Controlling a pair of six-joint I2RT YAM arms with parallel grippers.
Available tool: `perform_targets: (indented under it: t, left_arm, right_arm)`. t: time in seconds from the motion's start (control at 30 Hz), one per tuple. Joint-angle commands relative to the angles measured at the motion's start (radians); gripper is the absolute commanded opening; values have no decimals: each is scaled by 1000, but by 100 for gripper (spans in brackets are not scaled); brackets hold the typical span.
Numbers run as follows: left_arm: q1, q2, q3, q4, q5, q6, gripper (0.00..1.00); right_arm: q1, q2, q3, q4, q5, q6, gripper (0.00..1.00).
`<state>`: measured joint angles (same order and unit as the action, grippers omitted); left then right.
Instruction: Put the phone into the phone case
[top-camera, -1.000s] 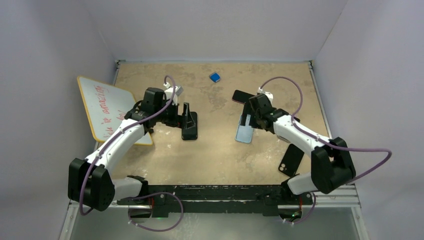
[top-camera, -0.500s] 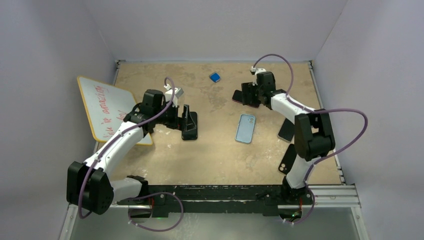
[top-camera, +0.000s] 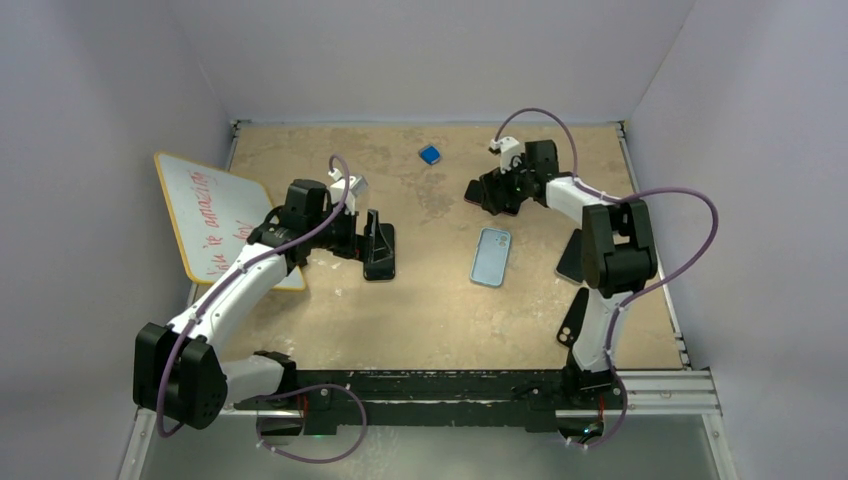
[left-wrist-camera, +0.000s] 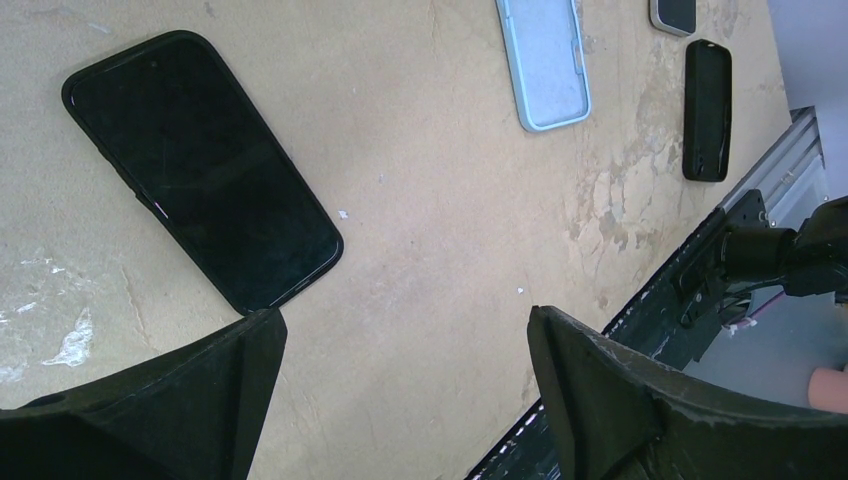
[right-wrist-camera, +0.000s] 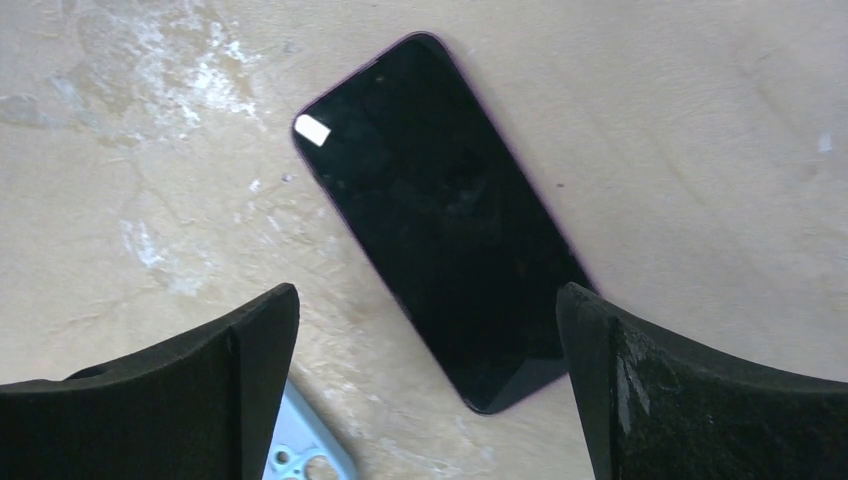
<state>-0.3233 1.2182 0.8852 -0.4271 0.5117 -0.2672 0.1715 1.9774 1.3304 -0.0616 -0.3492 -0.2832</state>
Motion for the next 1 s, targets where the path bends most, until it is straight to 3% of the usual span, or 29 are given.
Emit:
perform_targets:
  t: [0.0,0.23,0.57,0.87,0.97]
  left_arm:
    - [-3,-32,-2,30,-1,17,96]
    - [-3,-36,0,28,-7,20,96]
    - [-2,-29,2,27,-9,22,97]
    - [0,-19,2,27,-3,23,97]
    - [2,-19,3,28,-4,23,97]
  right_arm:
    - [-17,-48,-28,113,-70,-131,99]
    - [-56,100,178,-139,-194,-276,99]
    - [-62,138,165,-130,-276,-380,99]
    - [-63,206,211,-109,-233,-363,99]
    - [-62,244,278,-198,-229,-376,98]
